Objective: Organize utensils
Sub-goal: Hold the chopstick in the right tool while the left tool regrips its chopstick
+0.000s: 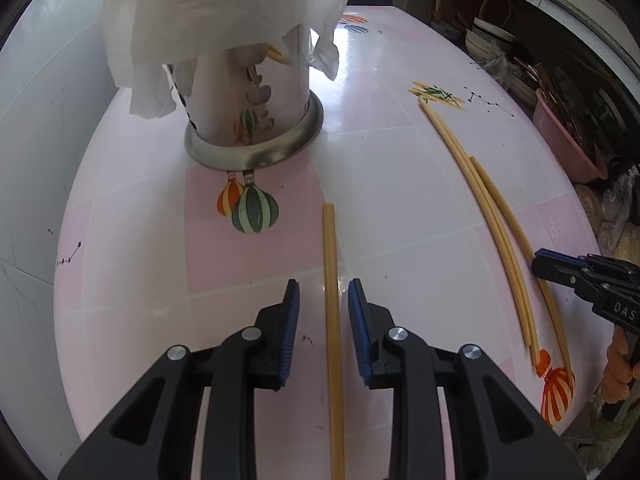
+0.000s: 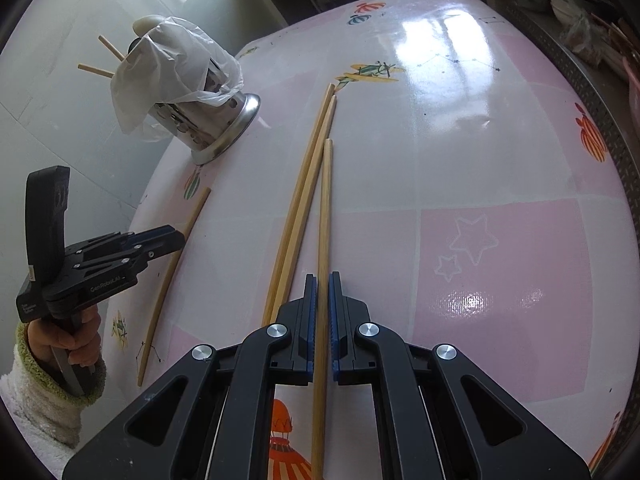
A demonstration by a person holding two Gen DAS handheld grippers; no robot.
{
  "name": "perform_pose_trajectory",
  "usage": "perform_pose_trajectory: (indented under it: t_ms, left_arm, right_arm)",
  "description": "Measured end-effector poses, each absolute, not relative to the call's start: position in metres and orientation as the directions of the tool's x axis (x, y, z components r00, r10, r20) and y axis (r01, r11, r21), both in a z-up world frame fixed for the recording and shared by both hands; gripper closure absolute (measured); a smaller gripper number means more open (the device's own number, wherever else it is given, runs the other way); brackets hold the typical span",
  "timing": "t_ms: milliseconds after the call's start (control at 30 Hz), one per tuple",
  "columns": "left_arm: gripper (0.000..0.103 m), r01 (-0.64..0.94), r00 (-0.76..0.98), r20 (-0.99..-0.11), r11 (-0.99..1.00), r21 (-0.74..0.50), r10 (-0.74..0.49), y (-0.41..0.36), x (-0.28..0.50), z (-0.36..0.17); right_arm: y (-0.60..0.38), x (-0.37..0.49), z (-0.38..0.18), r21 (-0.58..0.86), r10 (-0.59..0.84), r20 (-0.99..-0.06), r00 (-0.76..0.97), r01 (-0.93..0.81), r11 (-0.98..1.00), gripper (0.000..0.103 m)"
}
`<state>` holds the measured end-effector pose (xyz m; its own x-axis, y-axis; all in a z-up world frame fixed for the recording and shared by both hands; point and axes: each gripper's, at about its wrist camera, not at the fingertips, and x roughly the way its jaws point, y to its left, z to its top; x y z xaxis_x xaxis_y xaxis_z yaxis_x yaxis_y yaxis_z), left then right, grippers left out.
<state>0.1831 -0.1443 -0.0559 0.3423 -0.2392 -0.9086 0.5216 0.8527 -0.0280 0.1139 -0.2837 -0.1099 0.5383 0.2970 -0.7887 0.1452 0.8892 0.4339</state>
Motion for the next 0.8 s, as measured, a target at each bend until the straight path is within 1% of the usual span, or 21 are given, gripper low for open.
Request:
perform_pose_trajectory:
  t_ms: [200, 400, 500, 533, 700, 800]
  left_arm:
    - [0.079, 0.543, 0.38, -0.902, 0.839, 0.037, -0.207, -0.166, 0.201, -0.06]
    - [0.084, 0.546, 0.39, -0.898, 0.836, 0.048, -0.203, -0.175, 0.207, -0.062]
    - [0.095, 0.541, 0.404, -0.895, 0.839, 0.065, -0.191, -0.176, 0.206, -0.062]
    - [0.097, 0.538, 0.408, -0.893, 0.84, 0.068, -0.189, -0.176, 0.205, -0.062]
    - [0.097, 0.51, 0.41, -0.887, 0.86, 0.03, -0.212, -0.169, 0.207, -0.062]
    - [0.097, 0.483, 0.403, -0.881, 0.875, -0.024, -0.247, -0.159, 0.207, -0.055]
  right_arm:
    - [-0.288, 0.111, -0.11, 0.457, 0.319, -0.776, 0.543, 0.138, 0.879, 0.099]
    - [-0.29, 0.108, -0.111, 0.467, 0.326, -0.768, 0.55, 0.134, 0.874, 0.099]
    - [-0.29, 0.108, -0.111, 0.467, 0.326, -0.766, 0.553, 0.131, 0.874, 0.099]
    - [-0.29, 0.107, -0.111, 0.467, 0.327, -0.766, 0.554, 0.13, 0.875, 0.099]
    - [-0.29, 0.111, -0.111, 0.47, 0.331, -0.768, 0.548, 0.131, 0.873, 0.099]
    - [-0.29, 0.112, -0.11, 0.468, 0.33, -0.773, 0.543, 0.137, 0.873, 0.099]
